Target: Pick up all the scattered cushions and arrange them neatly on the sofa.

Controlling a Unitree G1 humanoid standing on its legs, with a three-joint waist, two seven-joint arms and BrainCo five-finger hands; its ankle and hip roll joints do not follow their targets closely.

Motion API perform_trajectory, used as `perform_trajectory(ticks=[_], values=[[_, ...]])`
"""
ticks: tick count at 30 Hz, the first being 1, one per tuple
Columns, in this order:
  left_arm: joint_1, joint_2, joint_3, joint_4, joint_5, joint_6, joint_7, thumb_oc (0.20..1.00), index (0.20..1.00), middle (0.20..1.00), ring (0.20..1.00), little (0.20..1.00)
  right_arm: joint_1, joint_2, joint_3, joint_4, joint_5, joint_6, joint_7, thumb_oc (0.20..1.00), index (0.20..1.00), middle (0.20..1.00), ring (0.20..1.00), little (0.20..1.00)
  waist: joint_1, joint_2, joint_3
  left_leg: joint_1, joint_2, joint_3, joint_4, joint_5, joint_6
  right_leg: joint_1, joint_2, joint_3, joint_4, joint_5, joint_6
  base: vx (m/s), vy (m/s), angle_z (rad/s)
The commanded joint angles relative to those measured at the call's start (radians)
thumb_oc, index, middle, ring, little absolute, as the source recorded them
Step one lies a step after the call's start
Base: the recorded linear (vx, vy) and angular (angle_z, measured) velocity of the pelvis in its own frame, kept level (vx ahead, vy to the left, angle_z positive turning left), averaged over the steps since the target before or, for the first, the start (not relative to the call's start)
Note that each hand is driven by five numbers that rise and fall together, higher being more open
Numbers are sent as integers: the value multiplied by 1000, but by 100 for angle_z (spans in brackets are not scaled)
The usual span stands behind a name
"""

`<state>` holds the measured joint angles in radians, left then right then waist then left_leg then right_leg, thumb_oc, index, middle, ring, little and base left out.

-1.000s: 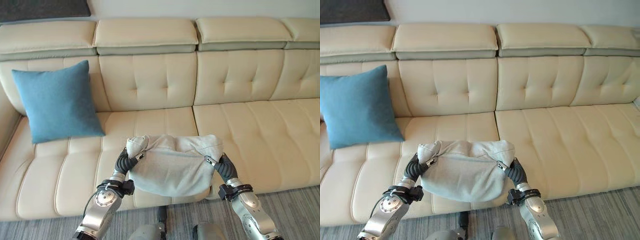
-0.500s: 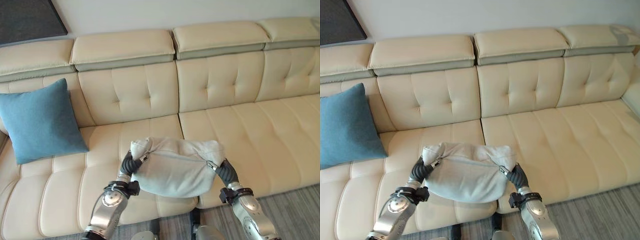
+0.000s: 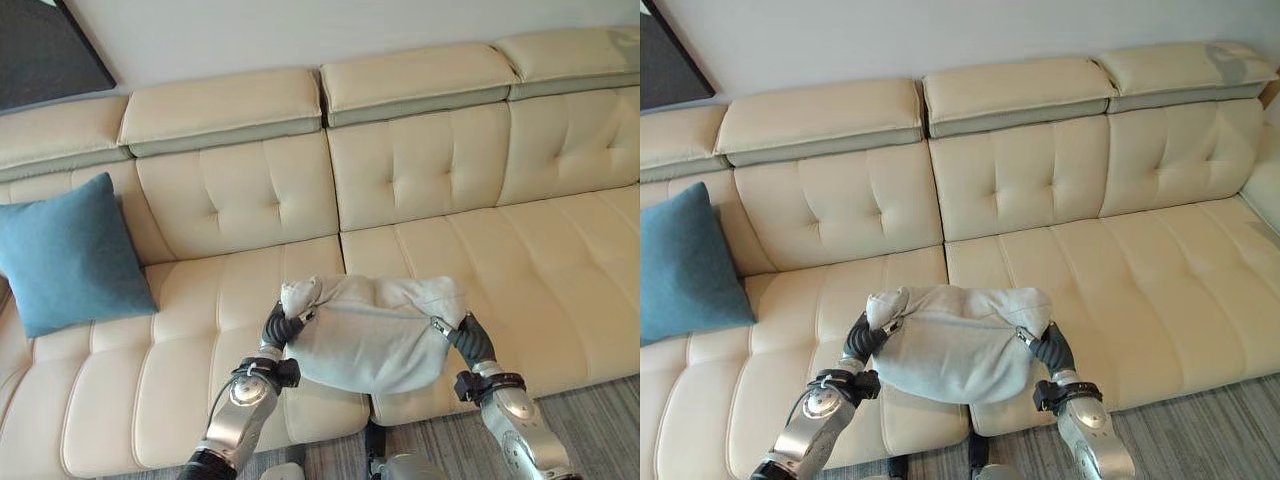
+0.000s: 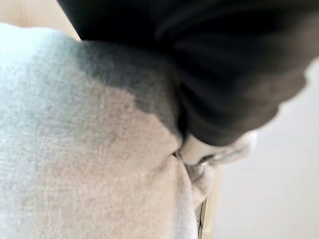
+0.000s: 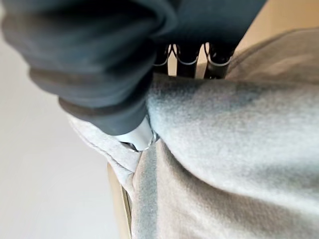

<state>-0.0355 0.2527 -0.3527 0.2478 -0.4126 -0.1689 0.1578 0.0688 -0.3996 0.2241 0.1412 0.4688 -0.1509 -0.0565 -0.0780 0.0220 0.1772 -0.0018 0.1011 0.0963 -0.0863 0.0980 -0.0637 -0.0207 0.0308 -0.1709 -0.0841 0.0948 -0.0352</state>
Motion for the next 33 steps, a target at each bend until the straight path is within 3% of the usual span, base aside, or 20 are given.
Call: perform_trajectory(ticks=[1, 13, 28, 33], values=[[-93, -9, -12, -14, -10, -79, 20, 200, 200, 200, 200, 200, -155, 51, 48, -81, -56, -102, -24, 200, 200, 200, 200, 200, 17, -44, -30, 17, -30, -3, -1, -65, 4, 85, -90, 23, -3, -161, 98, 149, 89, -1], [-379, -26, -67, 127, 18, -100, 176, 200, 200, 200, 200, 200, -516, 22, 111, 69, -107, -91, -164, 200, 200, 200, 200, 200, 45, -94, 19, -43, -36, -1, -1, -82, 19, -1, -104, 34, -3, -134, 121, 44, 51, 3], [-648, -11, -48, 346, 14, -120, 278, 200, 200, 200, 200, 200, -685, -6, 108, 226, -86, -94, -220, 200, 200, 200, 200, 200, 15, -89, 67, -142, -33, 18, -1, -62, 7, -136, -104, 64, -3, -95, 128, 6, 3, -7], [-797, 13, -57, 399, 19, -143, 336, 200, 200, 200, 200, 200, -857, 12, 156, 330, -52, -99, -250, 200, 200, 200, 200, 200, 15, -78, 78, -164, -32, 20, -1, -50, 0, -166, -102, 70, -3, -83, 130, 3, -3, -1]])
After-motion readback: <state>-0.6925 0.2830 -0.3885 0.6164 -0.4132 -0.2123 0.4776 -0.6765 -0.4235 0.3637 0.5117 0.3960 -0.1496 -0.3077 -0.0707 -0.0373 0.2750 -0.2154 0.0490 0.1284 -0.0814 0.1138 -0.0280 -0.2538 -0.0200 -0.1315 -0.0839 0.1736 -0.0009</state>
